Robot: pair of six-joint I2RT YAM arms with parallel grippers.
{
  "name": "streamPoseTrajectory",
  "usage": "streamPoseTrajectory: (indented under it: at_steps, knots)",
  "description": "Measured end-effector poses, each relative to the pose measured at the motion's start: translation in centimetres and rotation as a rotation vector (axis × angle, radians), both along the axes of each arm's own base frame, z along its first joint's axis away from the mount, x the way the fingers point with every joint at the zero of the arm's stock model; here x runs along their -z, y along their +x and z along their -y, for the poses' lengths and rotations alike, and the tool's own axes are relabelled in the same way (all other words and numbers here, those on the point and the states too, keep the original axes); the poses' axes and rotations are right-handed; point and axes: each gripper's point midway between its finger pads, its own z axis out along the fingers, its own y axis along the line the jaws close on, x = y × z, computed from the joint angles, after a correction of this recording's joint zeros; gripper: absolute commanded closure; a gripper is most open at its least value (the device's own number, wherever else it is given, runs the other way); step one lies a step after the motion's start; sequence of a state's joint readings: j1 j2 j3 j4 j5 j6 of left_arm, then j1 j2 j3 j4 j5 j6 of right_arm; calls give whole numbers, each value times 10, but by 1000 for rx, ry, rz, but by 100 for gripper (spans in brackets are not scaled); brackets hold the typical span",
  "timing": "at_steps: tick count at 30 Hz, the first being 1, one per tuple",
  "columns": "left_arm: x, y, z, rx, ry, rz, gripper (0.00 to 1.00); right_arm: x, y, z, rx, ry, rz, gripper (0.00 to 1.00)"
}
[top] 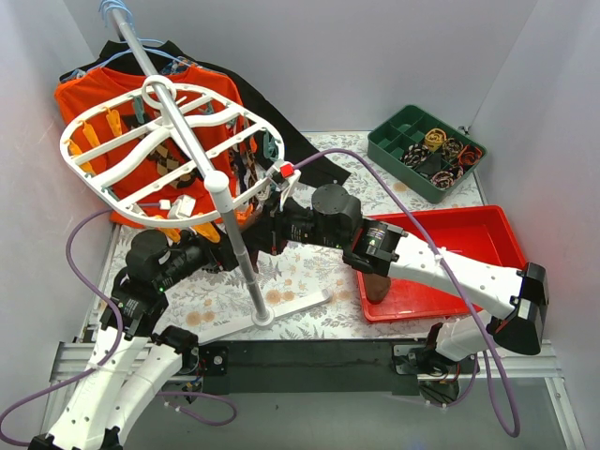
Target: Remove the socks clipped to the hanger
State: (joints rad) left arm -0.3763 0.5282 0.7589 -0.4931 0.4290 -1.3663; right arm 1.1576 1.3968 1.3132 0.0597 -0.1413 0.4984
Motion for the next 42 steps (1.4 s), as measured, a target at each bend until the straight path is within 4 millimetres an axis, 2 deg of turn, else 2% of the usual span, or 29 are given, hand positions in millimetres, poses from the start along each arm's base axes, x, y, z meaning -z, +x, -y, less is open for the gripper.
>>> streamPoseTrajectory:
  at_steps: [2,4,5,6,8,12,15,19,23,27,29,32,34,38,42]
  knots:
    - [-1,-1,1,8,-5,-3,50,0,0,-1,-3,1,-1,85]
    - [-2,-4,3,24,-14,-5,58,2,0,-3,-9,1,-2,85]
    - [-2,-5,4,33,-16,-4,69,4,-1,-5,-15,1,-5,85]
    - [-2,-6,5,39,-16,-6,73,6,0,-7,-16,-2,-6,85]
    - [-3,-8,7,52,-20,-7,87,10,0,-9,-19,-10,-10,84]
    - [-3,-11,9,69,-26,-12,99,16,1,-13,-22,-21,-16,82]
    - [-4,-13,10,76,-31,-14,100,17,1,-13,-21,-22,-16,77]
    - [-5,-15,11,83,-34,-16,100,19,-1,-13,-20,-32,-18,61]
    - [-1,-17,10,85,-30,-33,100,30,0,-11,-4,-73,-25,54]
    - [4,-17,8,68,-19,-59,100,44,7,-3,43,-132,-39,52]
    - [6,-16,7,58,-16,-68,100,52,13,9,78,-160,-47,42]
    - [6,-13,5,38,-14,-64,100,69,21,37,135,-215,-64,36]
    - [7,-11,4,25,-10,-64,100,72,27,52,172,-230,-58,36]
    - [9,-6,3,7,-3,-71,100,62,39,71,219,-228,-16,35]
    - [12,-3,3,0,7,-80,100,48,44,77,229,-219,42,32]
